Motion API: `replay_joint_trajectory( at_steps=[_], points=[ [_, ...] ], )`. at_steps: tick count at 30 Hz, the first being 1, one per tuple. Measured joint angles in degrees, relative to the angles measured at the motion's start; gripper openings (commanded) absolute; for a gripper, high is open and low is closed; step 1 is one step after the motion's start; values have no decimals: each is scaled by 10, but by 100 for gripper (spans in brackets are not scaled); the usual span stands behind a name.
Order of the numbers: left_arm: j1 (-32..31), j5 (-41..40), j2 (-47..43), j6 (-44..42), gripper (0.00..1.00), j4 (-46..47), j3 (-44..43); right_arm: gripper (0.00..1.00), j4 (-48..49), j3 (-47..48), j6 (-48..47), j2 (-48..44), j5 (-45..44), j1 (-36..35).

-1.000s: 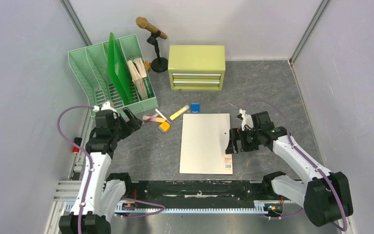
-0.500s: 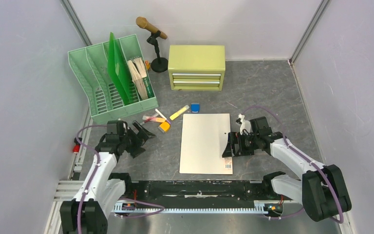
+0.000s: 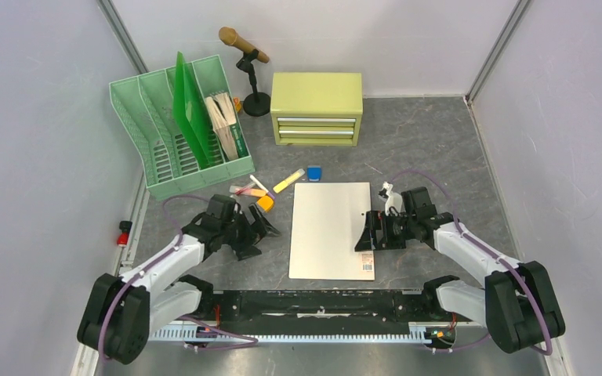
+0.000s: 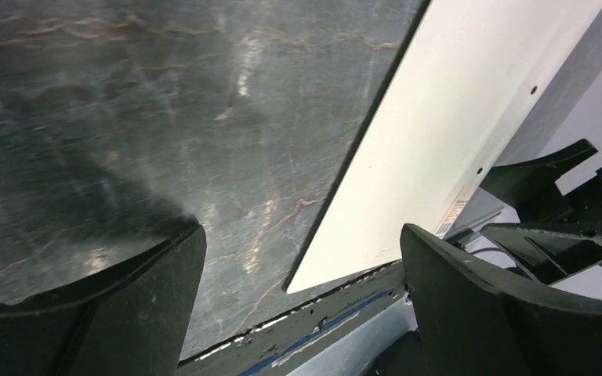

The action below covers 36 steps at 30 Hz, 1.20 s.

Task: Organize the desk
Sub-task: Pick up the folder from the center of the board.

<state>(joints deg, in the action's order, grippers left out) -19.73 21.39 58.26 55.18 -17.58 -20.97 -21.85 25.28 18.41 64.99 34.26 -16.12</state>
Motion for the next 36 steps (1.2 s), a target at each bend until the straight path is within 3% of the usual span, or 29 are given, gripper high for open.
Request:
replay_joint_trajectory(
  at_steps=[7, 12, 23, 36],
  points=[
    [-58, -15, 49, 26, 98, 64, -11, 99, -10, 11, -3, -1, -36, -3],
    [-96, -24, 100, 35, 85, 92, -34, 99, -14, 19, -8, 4, -63, -3],
    [-200, -74, 261, 23, 79, 52, -179, 99, 4, 24, -9, 23, -63, -2],
    [-224, -88, 281, 22, 78, 45, -198, 99, 97, -2, 15, 35, -8, 11]
  ],
)
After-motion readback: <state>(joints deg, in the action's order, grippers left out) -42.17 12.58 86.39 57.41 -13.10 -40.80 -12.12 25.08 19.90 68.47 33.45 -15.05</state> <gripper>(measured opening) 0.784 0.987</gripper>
